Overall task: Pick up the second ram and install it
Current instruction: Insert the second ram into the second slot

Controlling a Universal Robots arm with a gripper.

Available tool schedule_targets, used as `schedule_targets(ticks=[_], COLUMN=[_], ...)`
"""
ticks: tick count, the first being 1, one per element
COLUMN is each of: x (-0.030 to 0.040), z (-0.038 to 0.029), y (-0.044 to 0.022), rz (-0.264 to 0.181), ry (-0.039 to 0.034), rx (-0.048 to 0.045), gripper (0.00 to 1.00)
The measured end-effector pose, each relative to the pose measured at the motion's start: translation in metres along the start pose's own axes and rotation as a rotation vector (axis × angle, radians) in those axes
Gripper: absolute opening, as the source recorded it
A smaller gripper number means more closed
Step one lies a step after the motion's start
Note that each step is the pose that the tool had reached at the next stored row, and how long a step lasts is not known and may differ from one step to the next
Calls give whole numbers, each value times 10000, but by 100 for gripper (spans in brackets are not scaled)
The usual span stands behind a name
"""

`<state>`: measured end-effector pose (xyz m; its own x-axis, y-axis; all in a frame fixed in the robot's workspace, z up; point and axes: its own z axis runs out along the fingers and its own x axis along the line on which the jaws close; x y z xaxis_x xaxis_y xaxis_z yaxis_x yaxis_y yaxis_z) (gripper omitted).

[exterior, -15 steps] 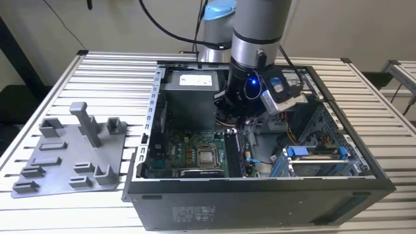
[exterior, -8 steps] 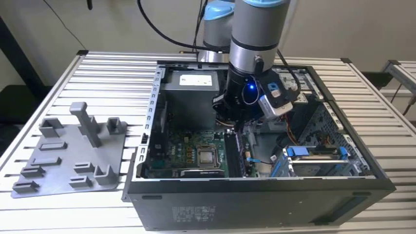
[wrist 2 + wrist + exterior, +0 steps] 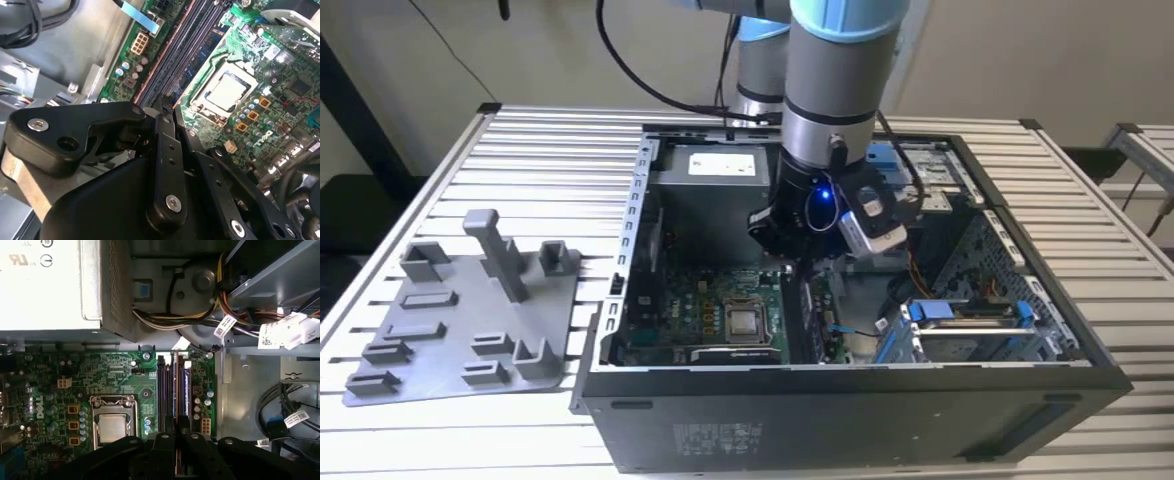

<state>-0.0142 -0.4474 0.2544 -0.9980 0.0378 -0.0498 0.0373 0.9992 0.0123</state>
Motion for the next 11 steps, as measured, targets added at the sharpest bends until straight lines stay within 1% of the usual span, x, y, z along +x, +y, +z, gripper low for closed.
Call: schedule_targets(ticks=[11], x=[60], z=[190], y=[-65], rz=[-28], ry=[3], rx=[-2], gripper=[14])
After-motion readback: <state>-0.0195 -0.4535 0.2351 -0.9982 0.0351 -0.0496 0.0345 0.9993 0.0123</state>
